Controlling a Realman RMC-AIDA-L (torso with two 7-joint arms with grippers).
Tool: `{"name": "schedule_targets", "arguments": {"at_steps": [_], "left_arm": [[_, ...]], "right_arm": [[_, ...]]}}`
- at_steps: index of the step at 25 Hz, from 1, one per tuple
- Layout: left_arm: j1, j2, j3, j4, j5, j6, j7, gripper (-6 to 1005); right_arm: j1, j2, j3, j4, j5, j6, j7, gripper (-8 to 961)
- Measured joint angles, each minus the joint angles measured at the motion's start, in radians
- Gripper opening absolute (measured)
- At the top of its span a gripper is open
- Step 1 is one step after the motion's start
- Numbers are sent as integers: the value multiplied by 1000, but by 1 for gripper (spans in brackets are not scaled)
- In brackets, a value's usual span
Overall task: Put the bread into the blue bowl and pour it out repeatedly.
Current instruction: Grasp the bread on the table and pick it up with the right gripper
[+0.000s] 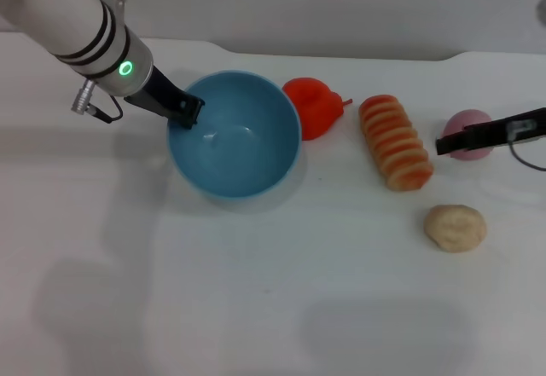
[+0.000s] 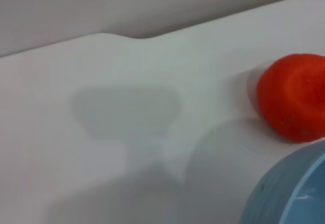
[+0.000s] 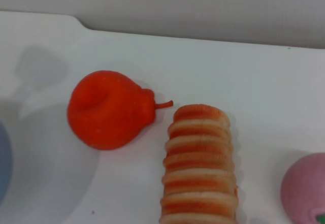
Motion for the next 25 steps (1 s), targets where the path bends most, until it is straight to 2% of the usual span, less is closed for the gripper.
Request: {"name": "schedule_targets", "arguments": {"at_steps": [4,12,19,25], "left_arm": [[0,-2,0,5,0,-2,0,11],[-5,-6,7,6,-2,2,0,12],[-13,-11,14,0,-13,9,0,12],[-14,-11,38,-1,-60,28,8,11]], "right_arm": [[29,1,-30,84,14,82,0,469],[53,2,-163,189,117,238,-10,462],[90,2,-194,307,153,332,-10,455],[92,11,-300,376,194,458,-11,450]]}}
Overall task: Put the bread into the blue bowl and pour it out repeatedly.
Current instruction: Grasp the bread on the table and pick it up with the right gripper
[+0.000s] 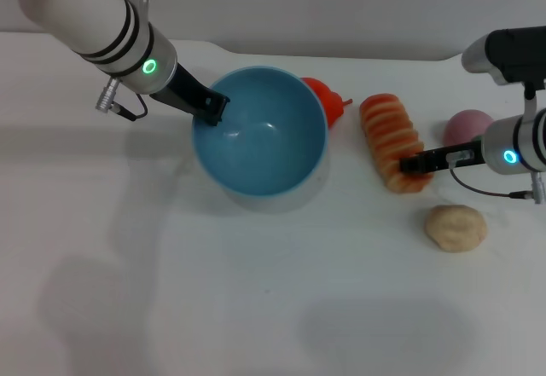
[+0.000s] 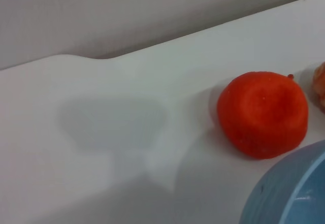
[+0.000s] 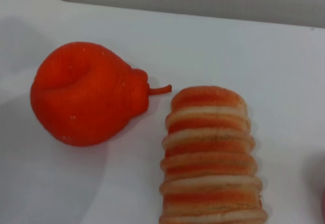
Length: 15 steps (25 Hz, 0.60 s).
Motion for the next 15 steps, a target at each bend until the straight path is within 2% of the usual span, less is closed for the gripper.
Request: {"name": "schedule_targets", "arguments": {"at_steps": [3,7,12,15], "left_arm": [[1,0,2,0,-3,0,1,11],[2,1,9,0,-3,1,0,12],[1,0,10,-1,-5,-4,-7,12],[1,-2,19,-1,-11,-6,-7,13]], "right_arm": [[-12,1,-49,6,58,50,0,447],[-26,-4,-60,0,73,69,0,443],[-45,-13,-60,-26,68,39,-1,403],[-90,-14,-60,-99,68,-9,-19,379]]}}
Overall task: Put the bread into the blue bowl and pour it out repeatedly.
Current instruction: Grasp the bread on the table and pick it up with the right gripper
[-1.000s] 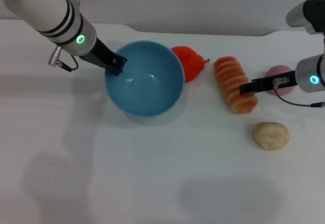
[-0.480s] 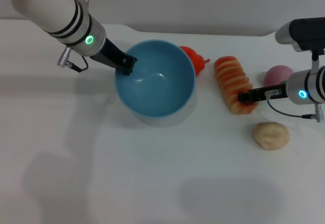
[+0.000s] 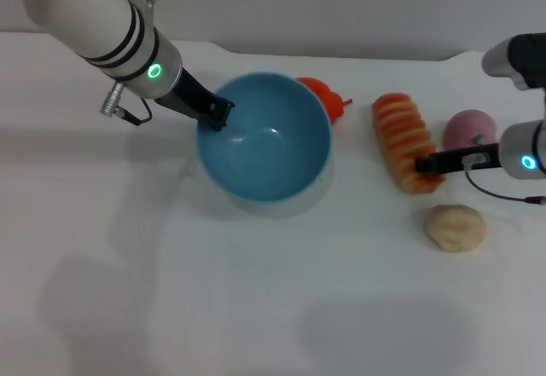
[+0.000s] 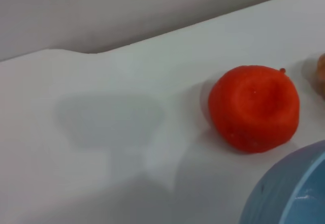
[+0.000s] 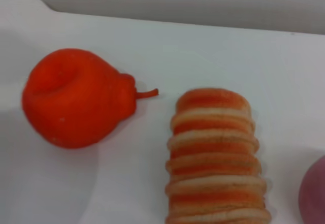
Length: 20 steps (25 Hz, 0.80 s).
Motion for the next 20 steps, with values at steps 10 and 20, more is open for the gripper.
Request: {"name": "schedule_targets", "arguments": {"at_steps": [10,20], "left_arm": [[6,1,4,0,-57,1,-2,14],[5,0,5,-30,-58,-5,-47,15]], "right_arm": [[-143,-1,36,-215,2,-111,-18,285],[-188,1,125,-350,28,-217,-88,201]]}}
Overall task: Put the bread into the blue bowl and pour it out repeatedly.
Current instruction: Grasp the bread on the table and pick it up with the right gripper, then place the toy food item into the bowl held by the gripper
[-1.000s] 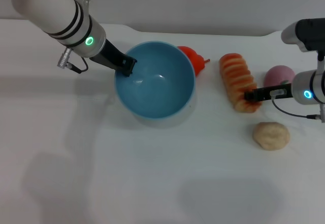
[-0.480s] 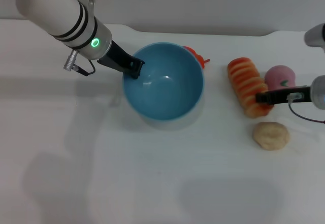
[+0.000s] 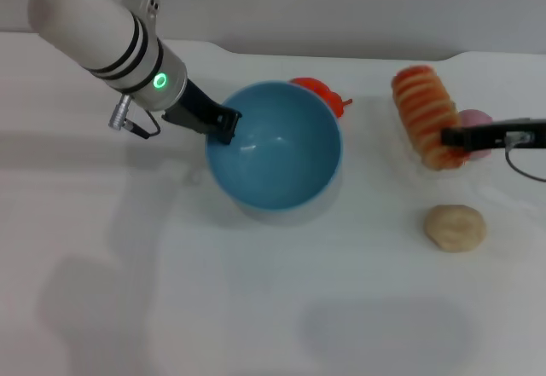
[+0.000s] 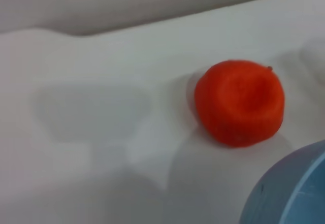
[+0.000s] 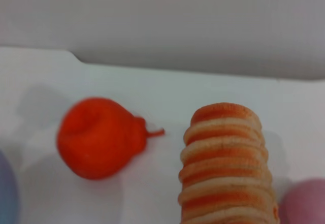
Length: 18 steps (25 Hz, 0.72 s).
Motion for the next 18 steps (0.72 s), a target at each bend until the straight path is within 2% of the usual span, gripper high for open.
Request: {"name": "schedule_targets", "arguments": {"at_steps": [7,11,15,18], "left_arm": [[-5,-1,23,-17,0,-19,-35,16],[-6,-2,45,-20,-3,-31,-70,17],[-13,-3,66,-22,-36,-43,-79,17],[-14,-2,80,-23,-69,-40,-80,17]], "right_arm": [[-1,0,28,-71,135,-95,-130,173],[-6,1,27,-122,268,-157,-262,159],[-9,4,-3,-141,417,-210,-437,137],[-6,4,-61,-135,448,-223,-508,134]]}}
